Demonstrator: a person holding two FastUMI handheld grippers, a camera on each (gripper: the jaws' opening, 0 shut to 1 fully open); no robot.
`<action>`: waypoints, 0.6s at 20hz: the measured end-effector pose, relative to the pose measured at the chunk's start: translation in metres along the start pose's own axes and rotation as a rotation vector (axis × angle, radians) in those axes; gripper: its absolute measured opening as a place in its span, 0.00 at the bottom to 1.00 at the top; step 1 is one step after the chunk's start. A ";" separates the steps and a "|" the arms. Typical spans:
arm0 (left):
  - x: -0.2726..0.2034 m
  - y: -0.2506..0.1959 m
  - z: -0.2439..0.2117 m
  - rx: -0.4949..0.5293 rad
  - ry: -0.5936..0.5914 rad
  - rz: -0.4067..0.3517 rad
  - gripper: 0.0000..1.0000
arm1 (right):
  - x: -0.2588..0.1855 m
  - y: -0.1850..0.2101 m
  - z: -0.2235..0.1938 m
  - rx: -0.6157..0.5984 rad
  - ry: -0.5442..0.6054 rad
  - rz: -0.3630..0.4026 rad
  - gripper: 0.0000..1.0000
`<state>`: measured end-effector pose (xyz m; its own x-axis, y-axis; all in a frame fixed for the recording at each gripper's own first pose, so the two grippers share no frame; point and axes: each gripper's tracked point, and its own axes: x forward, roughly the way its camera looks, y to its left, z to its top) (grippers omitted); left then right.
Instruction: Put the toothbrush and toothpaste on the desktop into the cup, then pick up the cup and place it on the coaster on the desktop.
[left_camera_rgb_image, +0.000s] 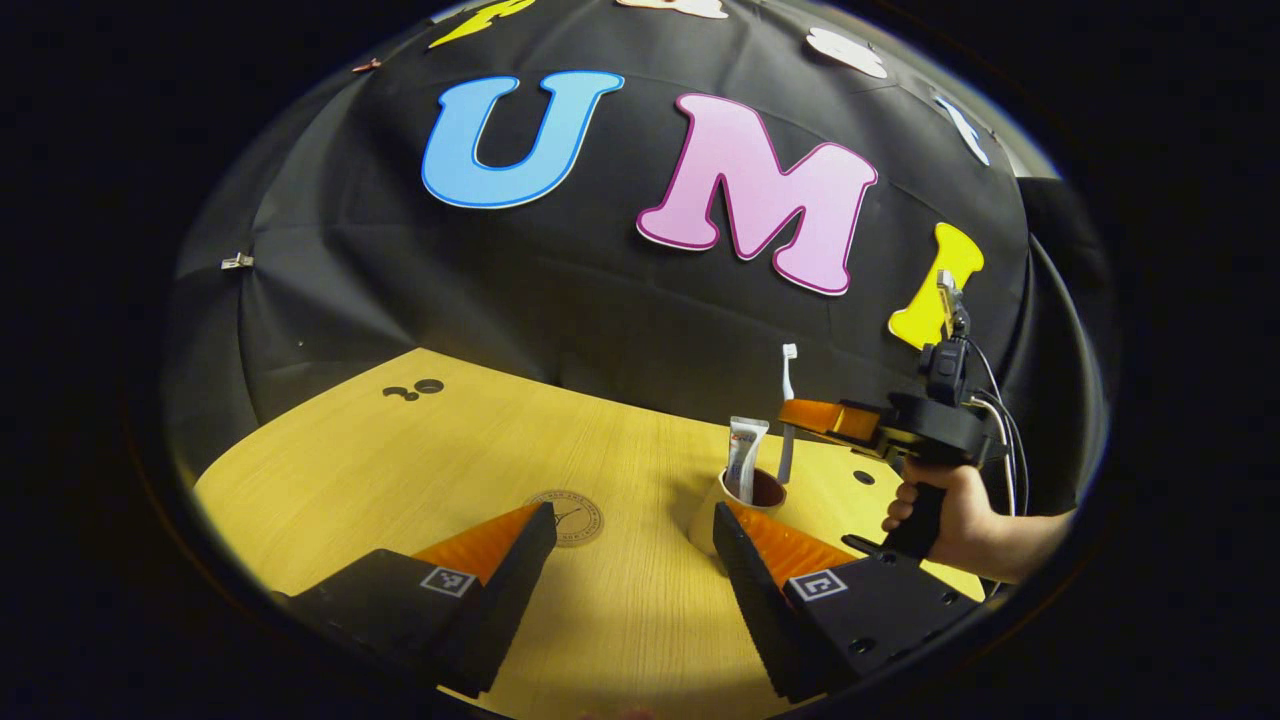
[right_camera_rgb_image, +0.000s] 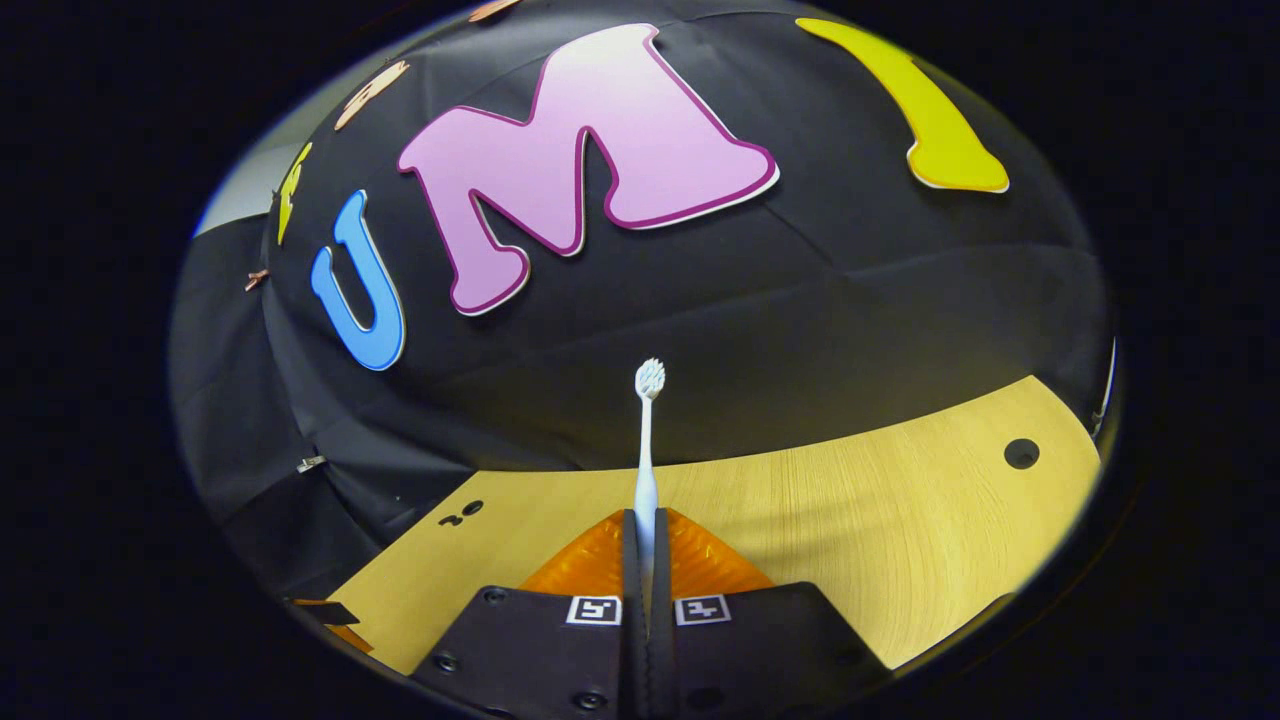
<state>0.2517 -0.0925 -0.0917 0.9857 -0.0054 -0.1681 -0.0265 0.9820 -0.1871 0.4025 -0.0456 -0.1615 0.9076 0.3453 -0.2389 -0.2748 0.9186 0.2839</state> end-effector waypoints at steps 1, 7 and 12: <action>0.002 0.000 -0.004 -0.003 0.006 -0.002 0.98 | 0.004 -0.001 -0.006 -0.007 0.005 0.003 0.05; 0.013 0.000 -0.024 -0.036 0.041 -0.008 0.97 | 0.013 -0.003 -0.020 -0.045 -0.044 0.040 0.05; 0.025 -0.003 -0.028 -0.064 0.041 -0.021 0.98 | 0.006 -0.001 -0.037 -0.084 -0.070 0.064 0.05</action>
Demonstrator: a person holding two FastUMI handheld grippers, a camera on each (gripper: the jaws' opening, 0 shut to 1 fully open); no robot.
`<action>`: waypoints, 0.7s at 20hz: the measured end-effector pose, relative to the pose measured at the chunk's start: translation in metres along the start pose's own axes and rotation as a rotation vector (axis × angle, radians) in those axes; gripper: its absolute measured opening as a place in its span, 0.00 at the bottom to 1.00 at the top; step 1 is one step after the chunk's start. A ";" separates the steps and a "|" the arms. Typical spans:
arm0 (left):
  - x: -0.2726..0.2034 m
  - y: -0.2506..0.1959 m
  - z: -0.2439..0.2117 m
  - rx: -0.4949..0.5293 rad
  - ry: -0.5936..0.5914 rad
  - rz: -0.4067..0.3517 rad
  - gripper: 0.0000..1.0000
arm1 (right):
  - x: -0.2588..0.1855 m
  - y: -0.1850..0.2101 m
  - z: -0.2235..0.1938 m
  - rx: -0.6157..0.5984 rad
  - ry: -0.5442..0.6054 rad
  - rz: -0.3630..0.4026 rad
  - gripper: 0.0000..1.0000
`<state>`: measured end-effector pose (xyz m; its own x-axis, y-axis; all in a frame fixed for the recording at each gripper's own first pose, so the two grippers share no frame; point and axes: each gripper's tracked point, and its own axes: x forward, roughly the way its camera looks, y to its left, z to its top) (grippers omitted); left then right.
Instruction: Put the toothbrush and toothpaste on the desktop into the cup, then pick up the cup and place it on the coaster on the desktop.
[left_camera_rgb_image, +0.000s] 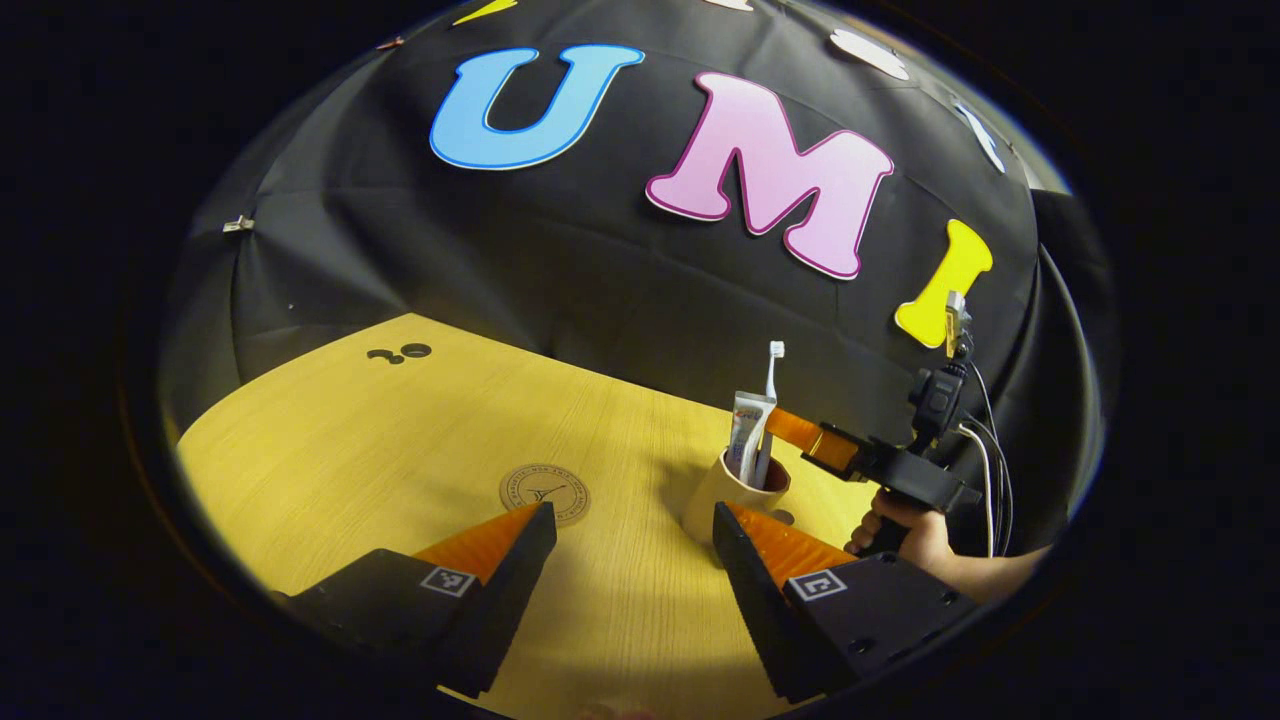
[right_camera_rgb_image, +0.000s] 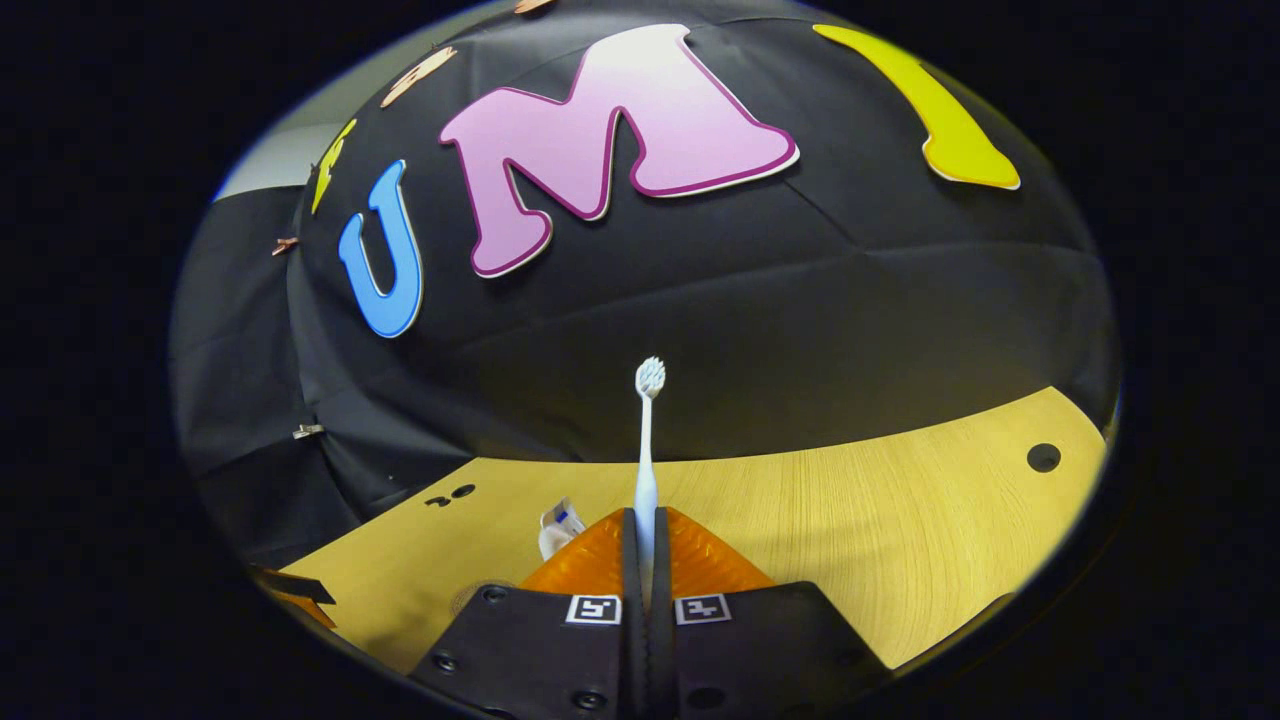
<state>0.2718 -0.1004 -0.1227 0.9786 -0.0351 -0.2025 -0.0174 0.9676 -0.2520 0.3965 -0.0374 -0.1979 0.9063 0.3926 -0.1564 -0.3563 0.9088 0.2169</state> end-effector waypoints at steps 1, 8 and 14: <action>0.003 -0.001 -0.001 -0.005 -0.001 -0.004 0.97 | -0.002 -0.001 -0.002 -0.005 -0.007 -0.003 0.05; 0.013 -0.011 -0.008 -0.016 0.001 -0.027 0.98 | -0.026 0.003 -0.022 -0.075 -0.001 0.017 0.10; 0.009 -0.018 -0.019 -0.010 0.015 -0.038 0.98 | -0.067 0.023 -0.012 -0.131 -0.023 0.048 0.65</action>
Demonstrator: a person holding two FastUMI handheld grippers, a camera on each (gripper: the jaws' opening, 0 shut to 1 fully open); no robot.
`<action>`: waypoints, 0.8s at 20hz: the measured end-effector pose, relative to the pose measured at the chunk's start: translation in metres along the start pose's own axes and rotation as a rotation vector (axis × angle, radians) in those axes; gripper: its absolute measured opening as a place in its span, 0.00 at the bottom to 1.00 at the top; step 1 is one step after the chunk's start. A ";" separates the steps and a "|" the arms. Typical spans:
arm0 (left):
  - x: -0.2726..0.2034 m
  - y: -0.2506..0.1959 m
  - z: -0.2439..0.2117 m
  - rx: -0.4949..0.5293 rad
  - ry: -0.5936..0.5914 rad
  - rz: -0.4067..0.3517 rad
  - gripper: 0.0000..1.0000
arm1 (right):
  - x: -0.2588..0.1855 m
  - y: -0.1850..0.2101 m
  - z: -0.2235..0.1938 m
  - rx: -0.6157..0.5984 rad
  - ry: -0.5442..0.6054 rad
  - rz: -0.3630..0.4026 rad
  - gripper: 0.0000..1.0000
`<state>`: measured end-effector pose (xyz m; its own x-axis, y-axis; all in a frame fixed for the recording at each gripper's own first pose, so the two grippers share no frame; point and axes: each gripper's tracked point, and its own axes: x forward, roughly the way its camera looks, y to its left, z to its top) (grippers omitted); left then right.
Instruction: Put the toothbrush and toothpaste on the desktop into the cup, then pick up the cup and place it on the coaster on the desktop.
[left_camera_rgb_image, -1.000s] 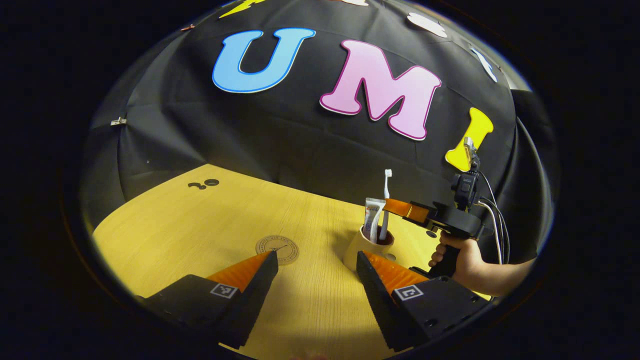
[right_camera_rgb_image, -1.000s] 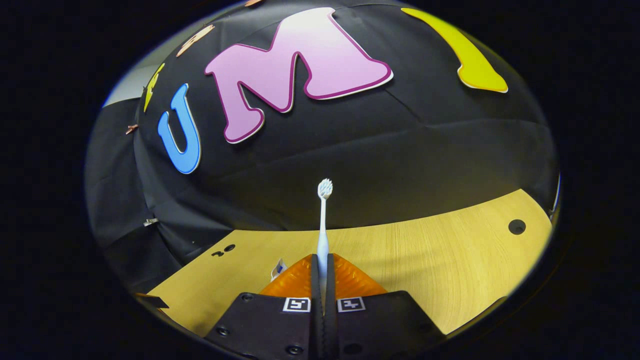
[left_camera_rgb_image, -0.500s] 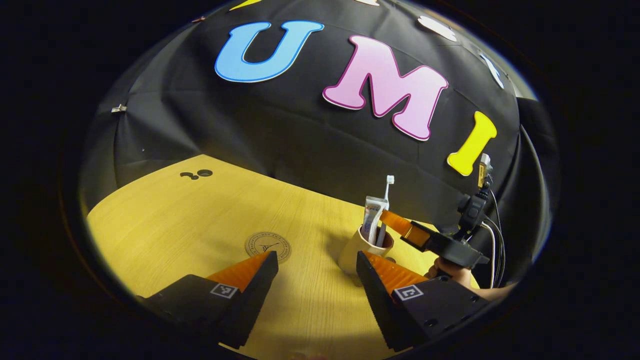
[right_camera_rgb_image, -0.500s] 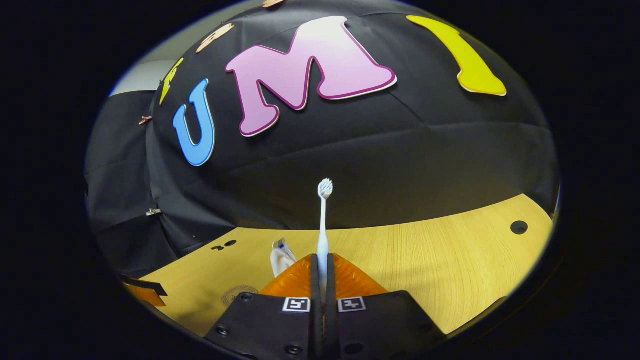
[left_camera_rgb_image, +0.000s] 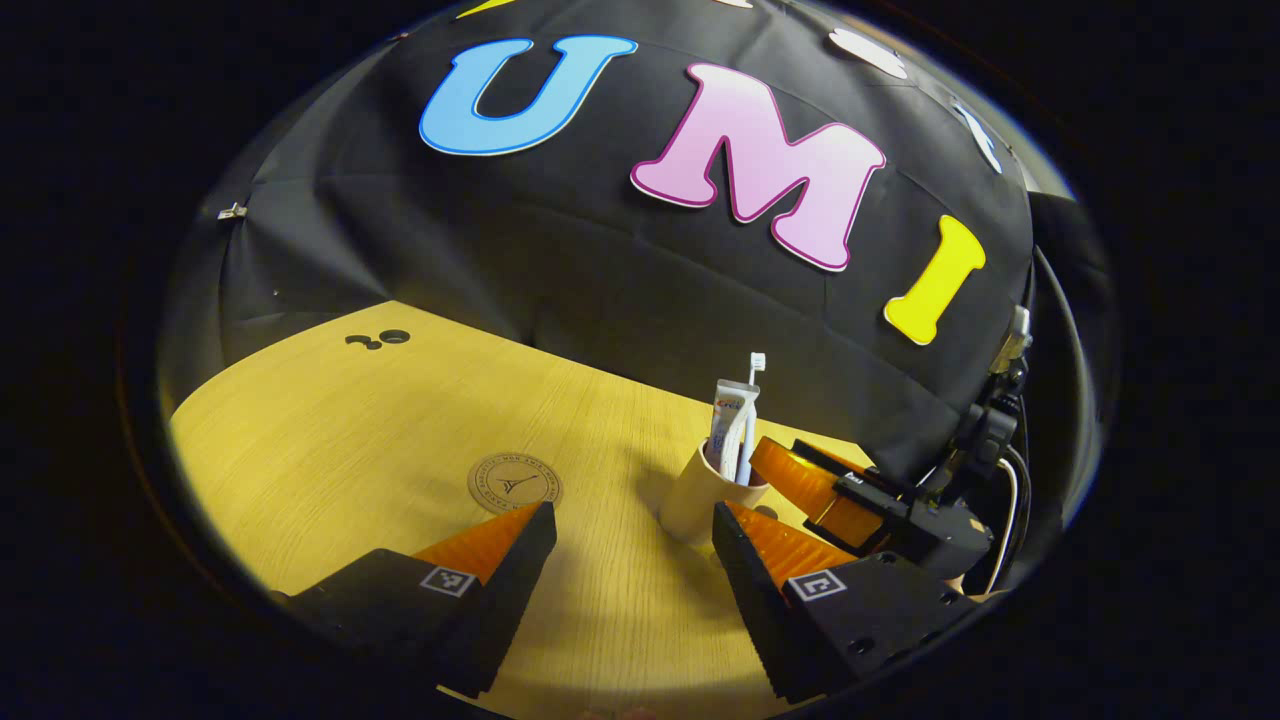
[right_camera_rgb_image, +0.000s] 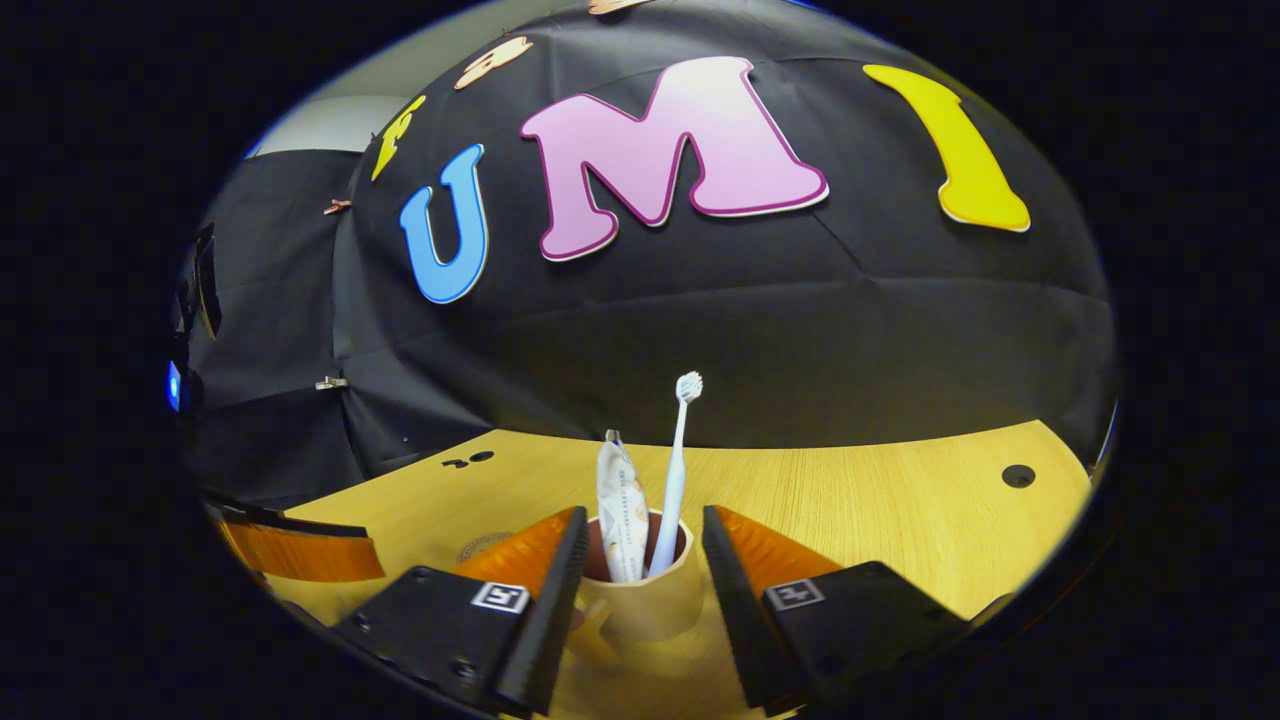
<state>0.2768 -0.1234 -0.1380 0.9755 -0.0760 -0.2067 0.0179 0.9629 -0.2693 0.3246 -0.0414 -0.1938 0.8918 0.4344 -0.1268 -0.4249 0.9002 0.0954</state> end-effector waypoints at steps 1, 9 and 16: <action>-0.002 0.000 0.000 0.002 0.002 0.001 0.98 | -0.004 0.001 0.006 -0.007 -0.003 -0.004 0.81; -0.035 0.016 -0.009 0.001 0.008 0.036 0.97 | -0.031 0.006 0.017 0.050 0.180 -0.070 0.98; -0.075 0.059 -0.019 -0.073 0.021 0.137 0.97 | -0.026 0.003 -0.004 0.180 0.436 -0.128 0.98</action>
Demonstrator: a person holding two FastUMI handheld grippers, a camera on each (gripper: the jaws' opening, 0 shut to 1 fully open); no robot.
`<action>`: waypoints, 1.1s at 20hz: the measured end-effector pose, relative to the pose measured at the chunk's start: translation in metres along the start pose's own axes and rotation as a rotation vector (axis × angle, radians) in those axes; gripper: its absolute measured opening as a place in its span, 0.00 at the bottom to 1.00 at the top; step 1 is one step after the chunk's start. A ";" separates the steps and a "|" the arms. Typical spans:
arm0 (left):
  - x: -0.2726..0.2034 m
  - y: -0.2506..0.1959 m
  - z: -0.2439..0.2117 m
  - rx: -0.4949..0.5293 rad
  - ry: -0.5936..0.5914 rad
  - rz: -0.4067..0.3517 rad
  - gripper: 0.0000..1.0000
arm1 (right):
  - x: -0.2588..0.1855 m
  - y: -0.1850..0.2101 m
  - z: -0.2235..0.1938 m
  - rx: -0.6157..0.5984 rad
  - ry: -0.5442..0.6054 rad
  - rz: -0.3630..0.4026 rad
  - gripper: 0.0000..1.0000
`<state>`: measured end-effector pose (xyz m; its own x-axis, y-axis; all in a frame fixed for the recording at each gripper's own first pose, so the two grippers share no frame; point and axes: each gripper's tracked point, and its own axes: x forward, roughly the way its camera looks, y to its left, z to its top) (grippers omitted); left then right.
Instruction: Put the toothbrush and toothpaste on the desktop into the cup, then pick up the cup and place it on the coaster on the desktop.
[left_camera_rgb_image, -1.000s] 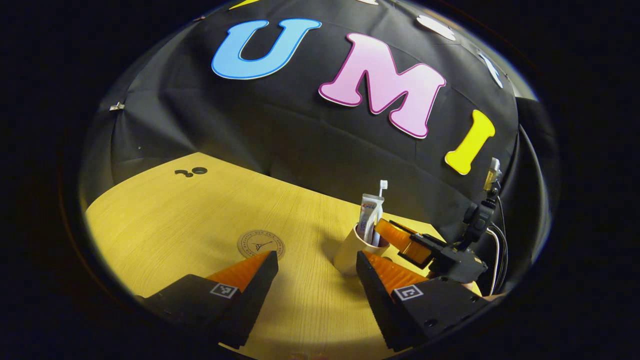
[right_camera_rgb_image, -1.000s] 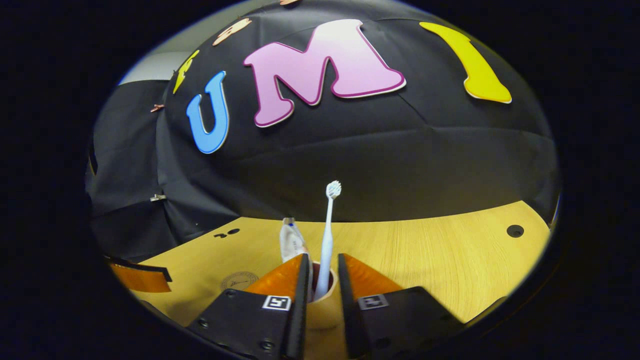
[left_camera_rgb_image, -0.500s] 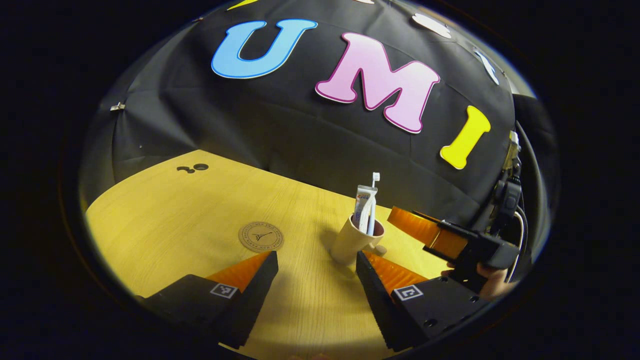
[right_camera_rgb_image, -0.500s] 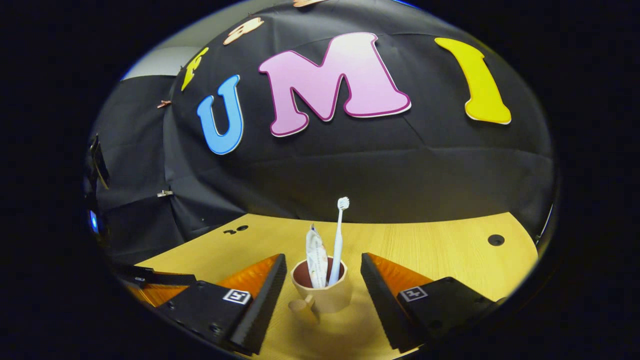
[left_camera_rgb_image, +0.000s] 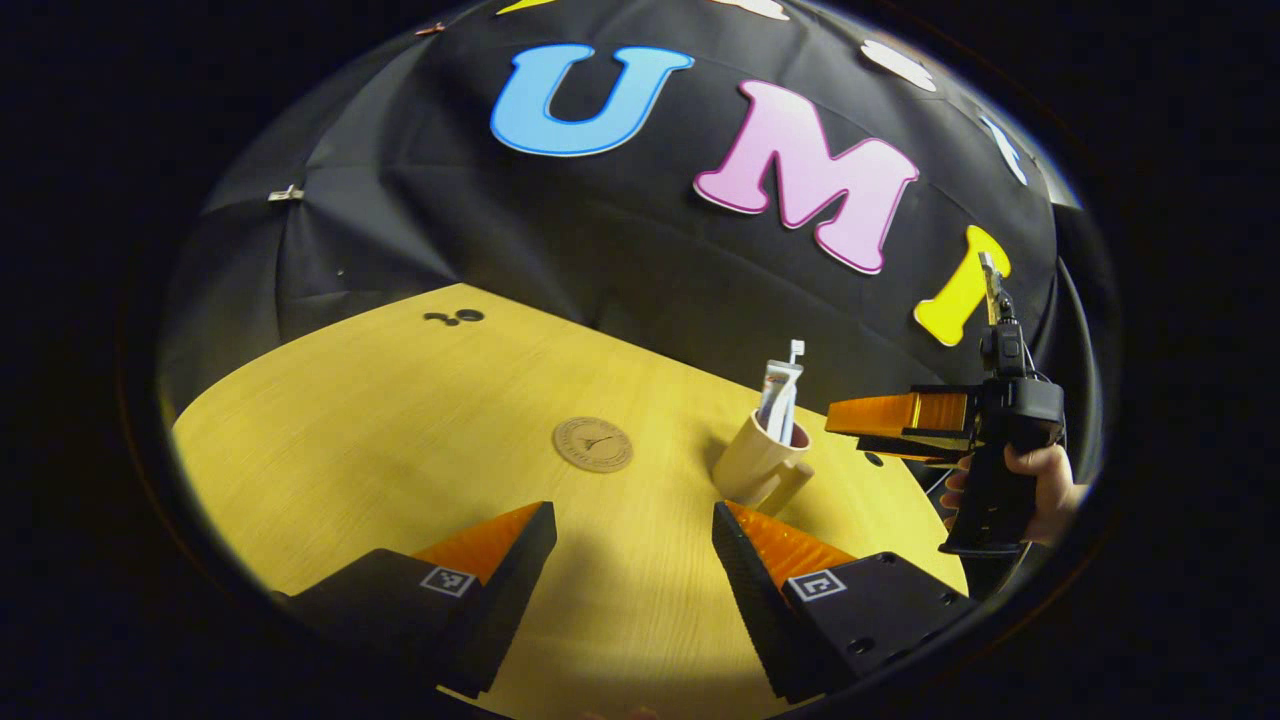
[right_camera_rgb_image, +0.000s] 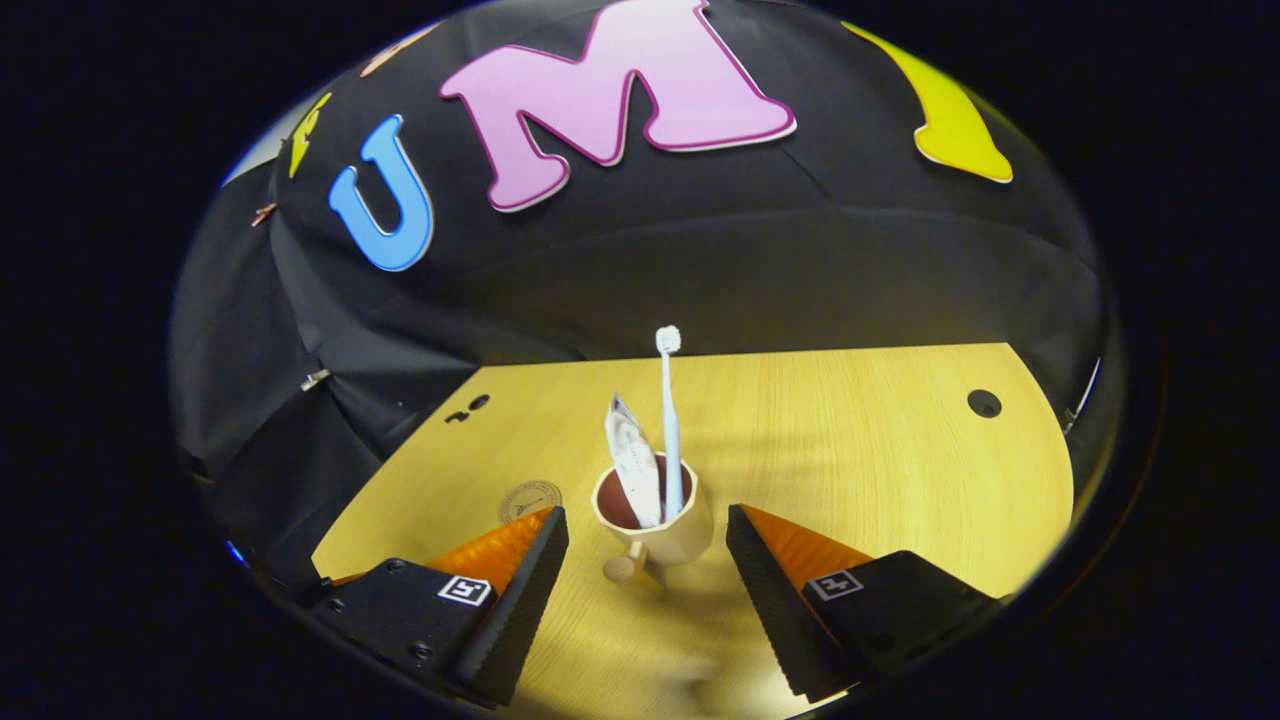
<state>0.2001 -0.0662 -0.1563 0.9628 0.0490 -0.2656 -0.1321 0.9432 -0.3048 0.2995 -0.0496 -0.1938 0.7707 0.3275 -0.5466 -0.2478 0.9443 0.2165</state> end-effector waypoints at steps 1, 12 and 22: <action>-0.005 0.009 0.002 -0.018 -0.006 0.019 0.97 | 0.004 0.001 -0.003 0.030 0.037 0.001 0.97; -0.071 0.126 0.038 -0.188 -0.049 0.211 0.97 | 0.052 0.011 -0.056 0.133 0.358 -0.082 0.98; -0.112 0.160 0.009 -0.182 0.109 0.245 0.98 | 0.077 -0.002 -0.089 0.068 0.537 -0.174 0.97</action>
<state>0.0729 0.0822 -0.1672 0.8676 0.2226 -0.4447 -0.4063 0.8329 -0.3757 0.3075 -0.0229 -0.3082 0.3857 0.1536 -0.9097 -0.0915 0.9876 0.1279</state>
